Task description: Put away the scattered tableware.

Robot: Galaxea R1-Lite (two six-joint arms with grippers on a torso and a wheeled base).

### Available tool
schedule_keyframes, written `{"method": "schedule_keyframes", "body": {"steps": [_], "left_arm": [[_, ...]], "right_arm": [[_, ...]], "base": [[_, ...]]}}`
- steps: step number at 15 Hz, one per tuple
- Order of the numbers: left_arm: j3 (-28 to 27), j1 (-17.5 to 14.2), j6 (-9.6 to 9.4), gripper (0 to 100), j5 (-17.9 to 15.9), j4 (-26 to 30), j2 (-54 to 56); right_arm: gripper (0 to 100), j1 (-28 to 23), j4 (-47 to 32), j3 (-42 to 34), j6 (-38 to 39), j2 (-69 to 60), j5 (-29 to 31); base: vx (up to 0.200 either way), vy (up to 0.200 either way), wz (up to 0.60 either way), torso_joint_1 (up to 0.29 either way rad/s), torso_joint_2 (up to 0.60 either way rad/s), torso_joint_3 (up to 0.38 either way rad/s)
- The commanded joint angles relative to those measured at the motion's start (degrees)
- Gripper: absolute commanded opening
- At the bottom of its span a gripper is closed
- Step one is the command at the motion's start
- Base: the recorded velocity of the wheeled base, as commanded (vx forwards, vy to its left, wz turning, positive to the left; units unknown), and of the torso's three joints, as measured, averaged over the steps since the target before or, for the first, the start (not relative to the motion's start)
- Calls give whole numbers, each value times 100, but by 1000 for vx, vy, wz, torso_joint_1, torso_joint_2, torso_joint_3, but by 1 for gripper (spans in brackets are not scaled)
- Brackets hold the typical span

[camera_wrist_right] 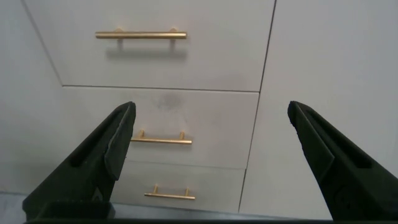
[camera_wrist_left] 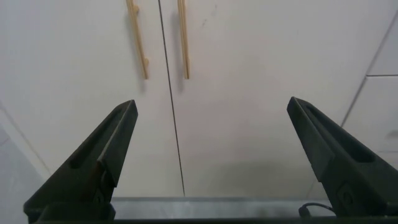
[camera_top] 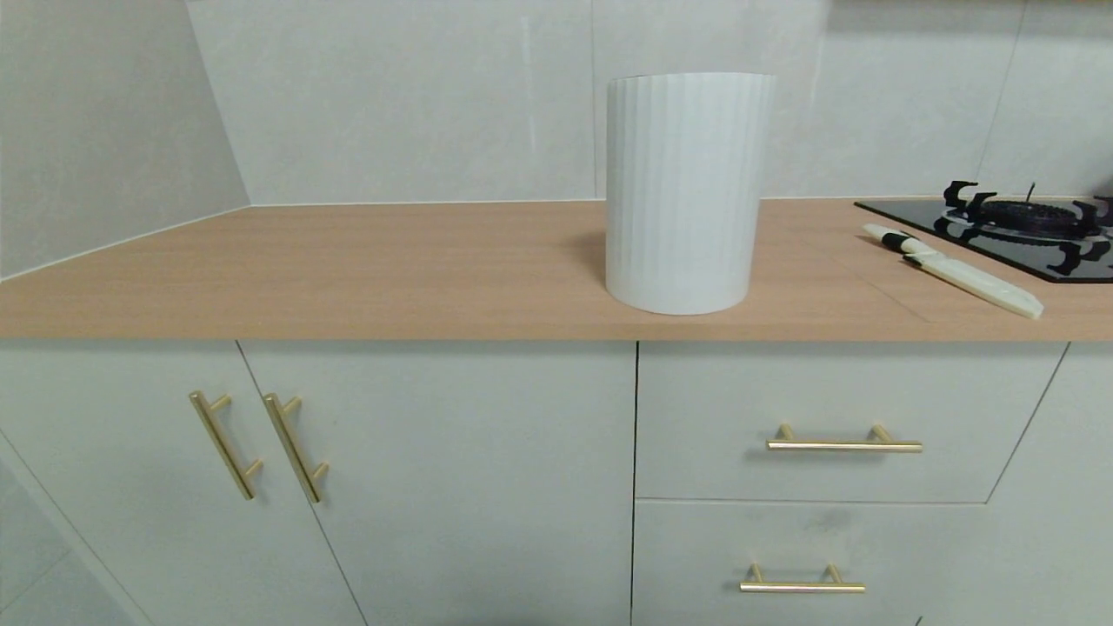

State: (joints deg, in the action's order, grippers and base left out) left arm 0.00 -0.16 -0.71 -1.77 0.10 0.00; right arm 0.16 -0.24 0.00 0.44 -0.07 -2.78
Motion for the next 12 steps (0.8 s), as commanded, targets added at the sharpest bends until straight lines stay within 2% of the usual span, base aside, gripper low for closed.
{"method": "schedule_keyframes", "body": {"steps": [1, 3, 4, 12], "left_arm": [[0, -2, 0, 100, 1, -1, 0], [0, -2, 0, 100, 1, -1, 0], [0, -2, 0, 100, 1, -1, 0], [0, -2, 0, 100, 1, -1, 0]], "right_arm": [[100, 2, -2, 0, 0, 7, -3], [100, 2, -2, 9, 0, 7, -3], [100, 2, -2, 0, 0, 7, -3], [100, 2, -2, 9, 0, 7, -3]], "base": [[0, 0, 0, 0, 0, 0], [0, 0, 0, 0, 0, 0], [0, 0, -600, 2, 7, 2], [0, 0, 0, 0, 0, 0]]}}
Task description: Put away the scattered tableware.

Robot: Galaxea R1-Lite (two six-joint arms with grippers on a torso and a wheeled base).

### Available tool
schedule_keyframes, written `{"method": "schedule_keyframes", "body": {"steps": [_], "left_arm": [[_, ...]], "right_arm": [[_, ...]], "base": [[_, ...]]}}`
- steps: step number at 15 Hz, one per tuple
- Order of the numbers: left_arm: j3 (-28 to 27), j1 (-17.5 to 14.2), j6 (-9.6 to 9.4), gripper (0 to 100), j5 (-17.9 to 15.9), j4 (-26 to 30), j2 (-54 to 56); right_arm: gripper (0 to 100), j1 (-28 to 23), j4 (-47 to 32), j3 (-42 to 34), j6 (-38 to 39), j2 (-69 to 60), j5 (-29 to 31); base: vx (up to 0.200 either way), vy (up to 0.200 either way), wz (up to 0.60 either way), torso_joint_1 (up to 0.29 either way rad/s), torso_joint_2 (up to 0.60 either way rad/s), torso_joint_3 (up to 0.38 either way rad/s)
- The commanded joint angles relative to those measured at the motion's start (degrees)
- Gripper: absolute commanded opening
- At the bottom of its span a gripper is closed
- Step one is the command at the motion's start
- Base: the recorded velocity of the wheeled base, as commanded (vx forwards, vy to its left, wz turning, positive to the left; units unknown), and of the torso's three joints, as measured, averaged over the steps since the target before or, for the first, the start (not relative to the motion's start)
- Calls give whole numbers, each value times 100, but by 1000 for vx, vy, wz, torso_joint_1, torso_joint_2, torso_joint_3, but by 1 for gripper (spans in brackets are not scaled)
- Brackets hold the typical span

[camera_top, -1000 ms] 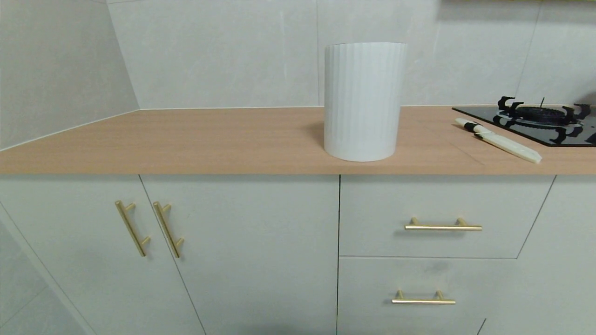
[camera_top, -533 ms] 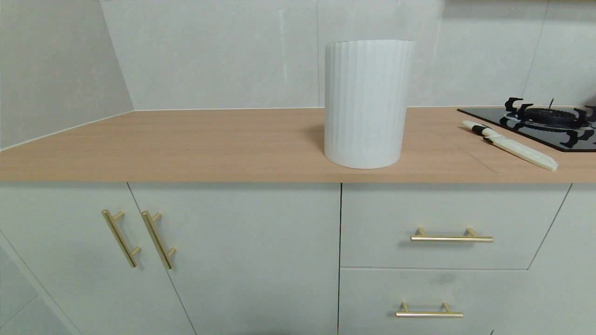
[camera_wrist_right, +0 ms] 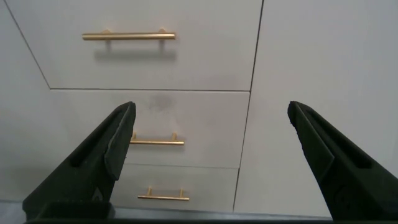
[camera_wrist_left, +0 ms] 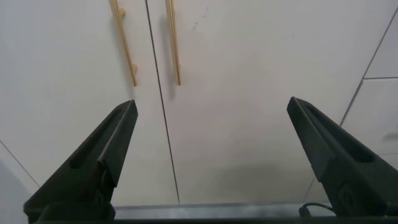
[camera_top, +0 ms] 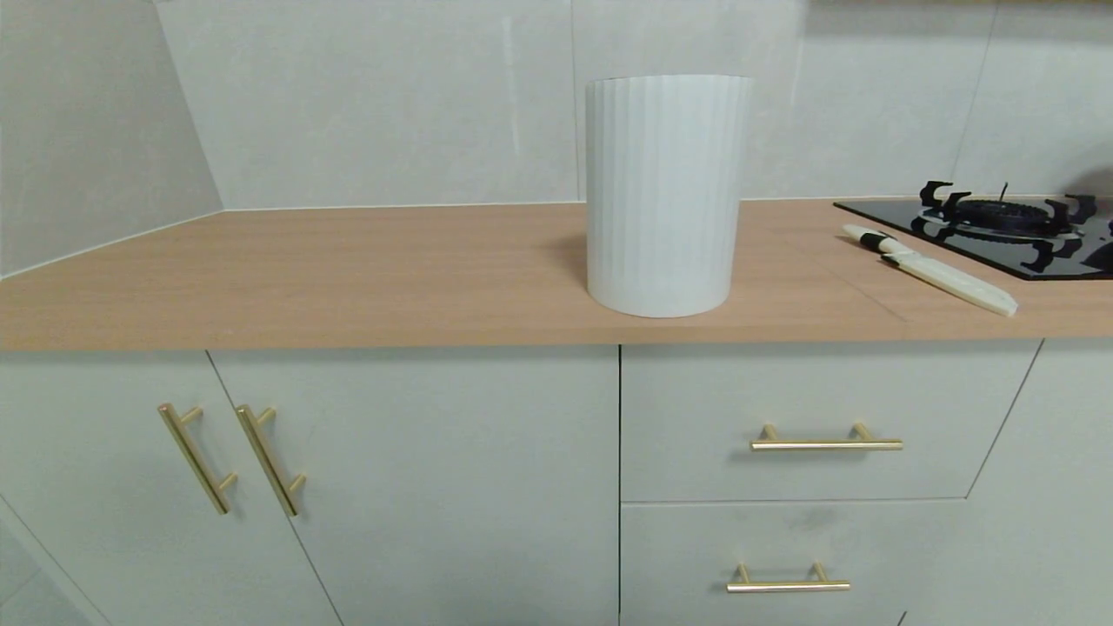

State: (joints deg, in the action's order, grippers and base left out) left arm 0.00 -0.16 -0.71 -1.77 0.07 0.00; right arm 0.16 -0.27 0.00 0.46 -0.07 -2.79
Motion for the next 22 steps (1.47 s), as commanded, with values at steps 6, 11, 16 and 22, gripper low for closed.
{"method": "schedule_keyframes", "body": {"steps": [6, 11, 16, 22], "left_arm": [[0, -2, -17, 100, 1, 1, 0], [0, -2, 0, 100, 1, 1, 0], [0, -2, 0, 100, 1, 1, 0], [0, -2, 9, 100, 1, 1, 0]], "right_arm": [[100, 2, 0, 0, 6, 7, -2], [100, 2, 0, 0, 6, 7, -2], [100, 2, 0, 0, 6, 7, -2], [100, 2, 0, 0, 6, 7, -2]], "base": [[0, -133, 0, 2, 0, 2], [0, -120, 0, 1, 1, 0], [0, 0, 0, 0, 0, 0], [100, 0, 0, 0, 0, 3]]}}
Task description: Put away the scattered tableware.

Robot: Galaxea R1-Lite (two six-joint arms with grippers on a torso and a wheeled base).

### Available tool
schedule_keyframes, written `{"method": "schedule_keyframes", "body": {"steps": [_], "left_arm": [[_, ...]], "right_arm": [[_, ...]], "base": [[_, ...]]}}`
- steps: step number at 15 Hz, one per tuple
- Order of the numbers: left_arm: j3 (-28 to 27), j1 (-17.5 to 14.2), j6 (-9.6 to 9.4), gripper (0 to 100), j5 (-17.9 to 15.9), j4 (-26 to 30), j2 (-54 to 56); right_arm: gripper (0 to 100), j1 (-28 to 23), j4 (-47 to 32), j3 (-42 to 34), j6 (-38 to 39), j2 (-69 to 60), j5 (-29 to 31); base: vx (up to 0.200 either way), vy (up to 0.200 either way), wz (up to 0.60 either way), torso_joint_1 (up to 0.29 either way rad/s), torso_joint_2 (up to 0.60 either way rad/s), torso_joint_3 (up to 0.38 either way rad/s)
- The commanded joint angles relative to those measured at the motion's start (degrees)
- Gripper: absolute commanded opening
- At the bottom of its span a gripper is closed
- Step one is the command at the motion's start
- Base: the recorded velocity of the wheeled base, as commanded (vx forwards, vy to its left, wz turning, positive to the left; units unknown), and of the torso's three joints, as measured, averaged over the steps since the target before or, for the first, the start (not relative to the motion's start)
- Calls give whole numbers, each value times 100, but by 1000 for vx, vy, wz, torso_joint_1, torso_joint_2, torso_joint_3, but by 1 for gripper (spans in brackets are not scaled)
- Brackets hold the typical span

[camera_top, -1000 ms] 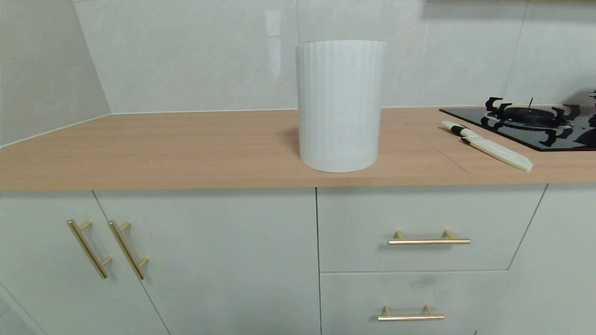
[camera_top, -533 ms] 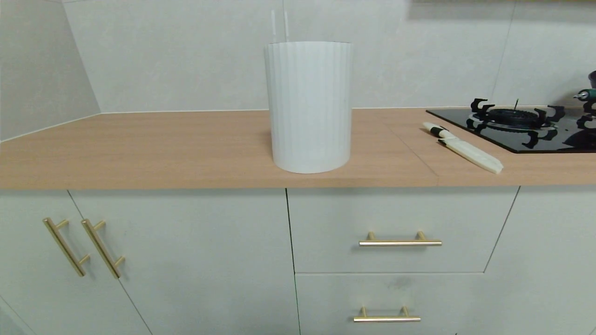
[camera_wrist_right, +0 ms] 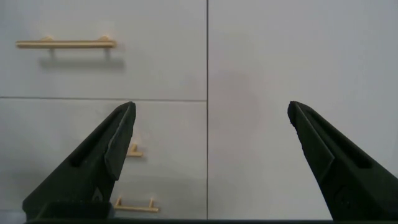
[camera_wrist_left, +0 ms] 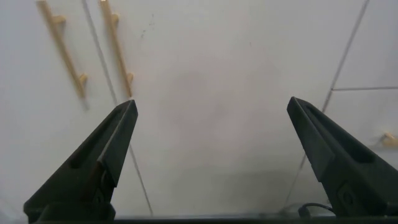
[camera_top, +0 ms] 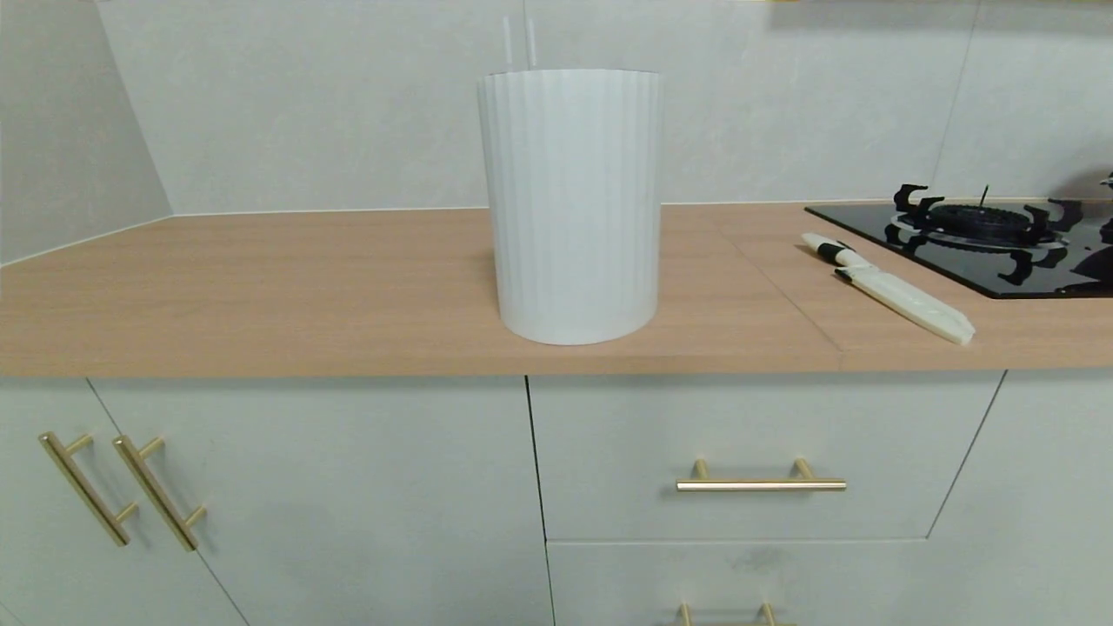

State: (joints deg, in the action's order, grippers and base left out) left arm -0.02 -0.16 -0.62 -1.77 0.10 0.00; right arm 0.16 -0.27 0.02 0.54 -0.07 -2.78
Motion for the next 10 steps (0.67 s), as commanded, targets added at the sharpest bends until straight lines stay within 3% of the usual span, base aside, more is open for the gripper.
{"method": "schedule_keyframes", "body": {"steps": [1, 10], "left_arm": [[2, -2, 1, 100, 1, -1, 0], [2, -2, 1, 100, 1, -1, 0]], "right_arm": [[100, 2, 0, -2, -1, 7, -3], [100, 2, 0, -2, -1, 7, -3]], "base": [[0, 0, 0, 0, 0, 0], [0, 0, 0, 0, 0, 0]]}}
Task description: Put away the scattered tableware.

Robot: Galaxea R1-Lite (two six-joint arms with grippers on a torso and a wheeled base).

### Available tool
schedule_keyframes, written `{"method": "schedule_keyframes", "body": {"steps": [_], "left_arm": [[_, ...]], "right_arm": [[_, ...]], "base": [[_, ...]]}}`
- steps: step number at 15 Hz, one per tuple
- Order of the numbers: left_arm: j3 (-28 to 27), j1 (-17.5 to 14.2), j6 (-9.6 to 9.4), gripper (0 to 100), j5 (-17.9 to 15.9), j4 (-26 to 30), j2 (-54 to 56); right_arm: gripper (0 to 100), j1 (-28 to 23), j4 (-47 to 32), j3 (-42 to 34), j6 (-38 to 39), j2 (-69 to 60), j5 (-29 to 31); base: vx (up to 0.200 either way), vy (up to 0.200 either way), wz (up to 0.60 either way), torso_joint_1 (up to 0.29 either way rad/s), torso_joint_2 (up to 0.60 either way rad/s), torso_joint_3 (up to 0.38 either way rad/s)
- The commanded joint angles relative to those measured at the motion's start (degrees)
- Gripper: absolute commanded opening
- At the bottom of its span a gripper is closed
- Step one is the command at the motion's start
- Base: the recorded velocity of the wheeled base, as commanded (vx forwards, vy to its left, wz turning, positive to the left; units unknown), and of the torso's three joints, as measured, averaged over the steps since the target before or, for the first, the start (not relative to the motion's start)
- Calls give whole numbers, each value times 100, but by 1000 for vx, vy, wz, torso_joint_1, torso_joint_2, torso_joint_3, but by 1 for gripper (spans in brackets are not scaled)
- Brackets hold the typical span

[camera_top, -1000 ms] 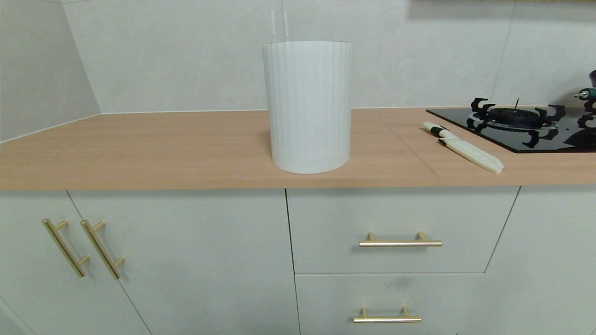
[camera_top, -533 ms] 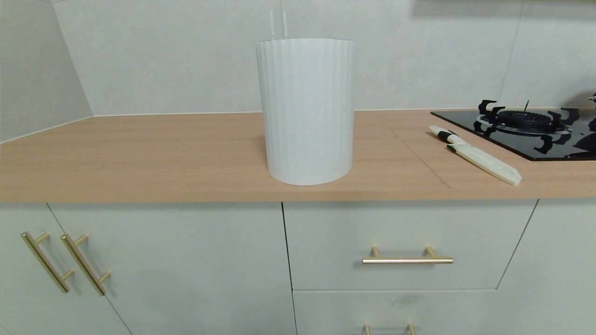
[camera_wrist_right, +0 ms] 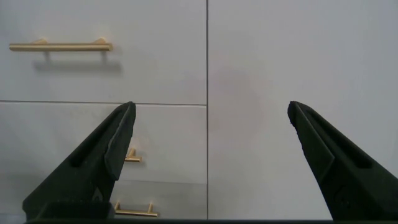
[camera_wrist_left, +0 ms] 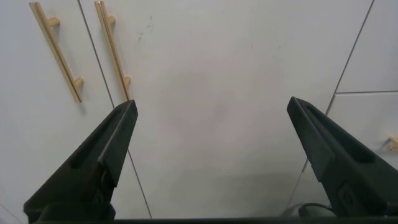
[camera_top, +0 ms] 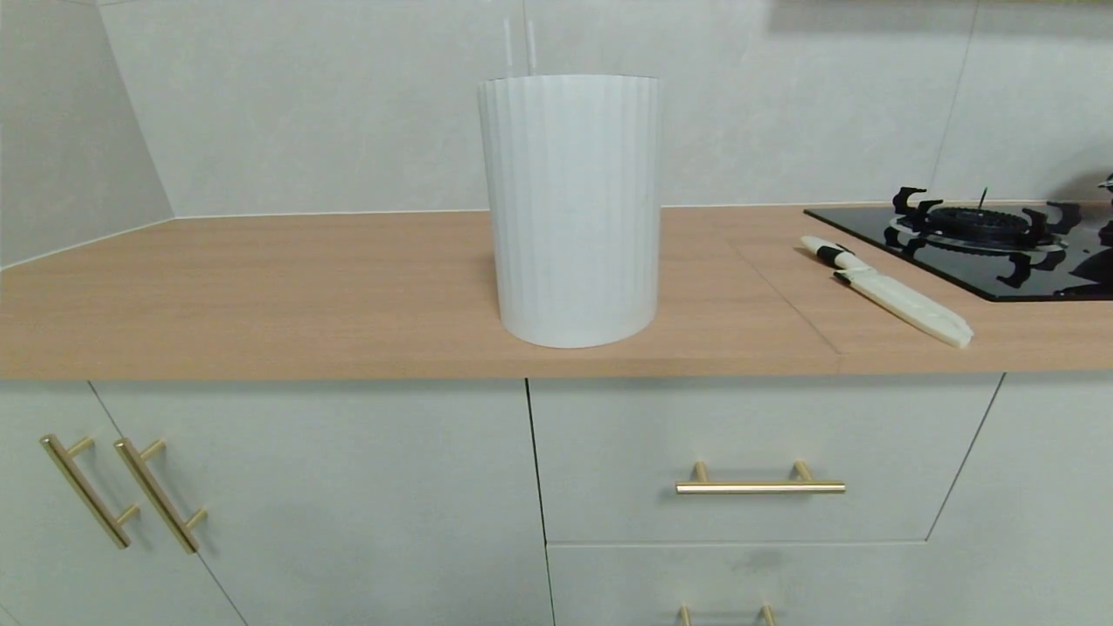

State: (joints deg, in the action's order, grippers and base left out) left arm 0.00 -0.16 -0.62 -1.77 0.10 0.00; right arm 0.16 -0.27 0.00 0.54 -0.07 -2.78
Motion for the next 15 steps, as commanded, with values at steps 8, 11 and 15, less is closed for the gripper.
{"method": "schedule_keyframes", "body": {"steps": [8, 11, 15], "left_arm": [[0, -2, 1, 100, 1, -1, 0], [0, -2, 1, 100, 1, -1, 0], [0, -2, 1, 100, 1, -1, 0]], "right_arm": [[100, 2, 0, 9, -1, 7, -3], [100, 2, 0, 0, -1, 7, -3], [100, 2, 0, 9, -1, 7, -3]], "base": [[0, 0, 0, 120, -380, -271], [0, 0, 0, 181, -478, -281], [0, 0, 0, 196, -483, -284]]}}
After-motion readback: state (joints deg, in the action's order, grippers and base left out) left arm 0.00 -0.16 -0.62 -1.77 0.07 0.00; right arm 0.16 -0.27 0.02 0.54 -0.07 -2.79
